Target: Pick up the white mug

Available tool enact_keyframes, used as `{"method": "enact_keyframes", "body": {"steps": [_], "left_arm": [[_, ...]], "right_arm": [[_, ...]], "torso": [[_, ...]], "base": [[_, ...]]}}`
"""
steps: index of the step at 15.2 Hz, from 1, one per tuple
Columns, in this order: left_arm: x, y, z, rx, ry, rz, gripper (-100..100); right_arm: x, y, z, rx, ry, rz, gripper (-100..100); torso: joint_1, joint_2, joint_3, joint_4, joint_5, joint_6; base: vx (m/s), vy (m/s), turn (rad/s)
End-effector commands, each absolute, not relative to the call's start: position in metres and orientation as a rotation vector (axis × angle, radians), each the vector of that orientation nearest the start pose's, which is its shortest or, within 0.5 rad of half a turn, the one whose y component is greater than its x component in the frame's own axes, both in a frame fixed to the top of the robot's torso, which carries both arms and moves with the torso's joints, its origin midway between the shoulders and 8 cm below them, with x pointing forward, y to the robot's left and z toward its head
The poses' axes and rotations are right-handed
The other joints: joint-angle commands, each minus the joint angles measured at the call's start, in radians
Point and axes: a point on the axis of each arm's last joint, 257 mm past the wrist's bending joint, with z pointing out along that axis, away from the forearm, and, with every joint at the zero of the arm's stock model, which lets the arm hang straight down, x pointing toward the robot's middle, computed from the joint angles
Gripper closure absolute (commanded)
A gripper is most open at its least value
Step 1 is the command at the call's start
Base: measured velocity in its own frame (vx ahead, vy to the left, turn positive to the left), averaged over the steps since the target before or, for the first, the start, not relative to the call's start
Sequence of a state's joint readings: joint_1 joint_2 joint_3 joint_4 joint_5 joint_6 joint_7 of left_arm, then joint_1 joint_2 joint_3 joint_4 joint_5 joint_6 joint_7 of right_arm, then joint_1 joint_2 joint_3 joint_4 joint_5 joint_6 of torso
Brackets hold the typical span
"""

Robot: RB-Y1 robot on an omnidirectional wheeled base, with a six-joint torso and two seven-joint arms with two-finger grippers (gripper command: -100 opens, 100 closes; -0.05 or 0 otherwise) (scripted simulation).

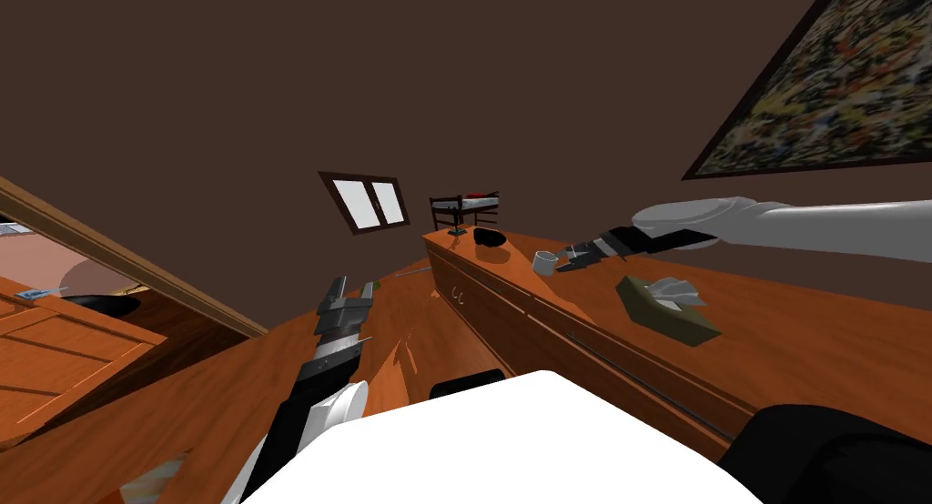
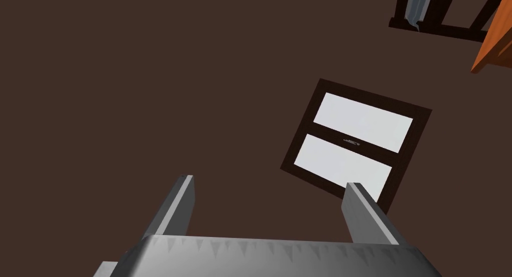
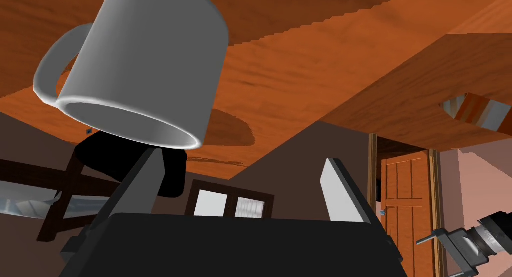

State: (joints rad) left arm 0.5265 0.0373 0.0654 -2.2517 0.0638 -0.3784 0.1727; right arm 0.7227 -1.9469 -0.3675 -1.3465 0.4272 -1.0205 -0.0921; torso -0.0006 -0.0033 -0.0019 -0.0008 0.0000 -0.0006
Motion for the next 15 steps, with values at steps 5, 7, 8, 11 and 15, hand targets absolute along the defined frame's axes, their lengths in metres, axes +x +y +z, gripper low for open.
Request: {"method": "enact_keyframes", "body": {"steps": [5,7,8,11,15], "left_arm": [[0.360,0.315,-0.019,-0.880,0.654,-1.379,0],[0.360,0.315,-0.019,-0.880,0.654,-1.379,0],[0.360,0.315,-0.019,-0.880,0.654,-1.379,0],[0.360,0.315,-0.019,-0.880,0.654,-1.379,0],[0.360,0.315,-0.019,-0.880,0.654,-1.379,0]], "right_arm": [[0.390,-0.498,-0.079,-1.161,2.343,0.150,-100],[0.393,-0.494,-0.077,-1.188,2.345,0.140,-100],[0.389,-0.501,-0.081,-1.219,2.392,0.127,-100],[0.389,-0.502,-0.083,-1.289,2.440,0.102,-100],[0.383,-0.507,-0.090,-1.379,2.525,0.077,-100]], "torso": [[0.000,0.001,0.001,0.000,0.000,0.000],[0.001,0.001,0.001,0.000,0.000,0.000],[0.001,0.002,0.001,0.000,0.000,0.000],[0.000,0.001,0.001,0.000,0.000,0.000],[0.001,0.002,0.001,0.000,0.000,0.000]], "base": [[0.016,-0.019,0.071],[0.010,-0.014,0.056],[0.008,-0.015,0.069],[0.009,-0.018,0.095],[0.006,-0.014,0.069]]}}
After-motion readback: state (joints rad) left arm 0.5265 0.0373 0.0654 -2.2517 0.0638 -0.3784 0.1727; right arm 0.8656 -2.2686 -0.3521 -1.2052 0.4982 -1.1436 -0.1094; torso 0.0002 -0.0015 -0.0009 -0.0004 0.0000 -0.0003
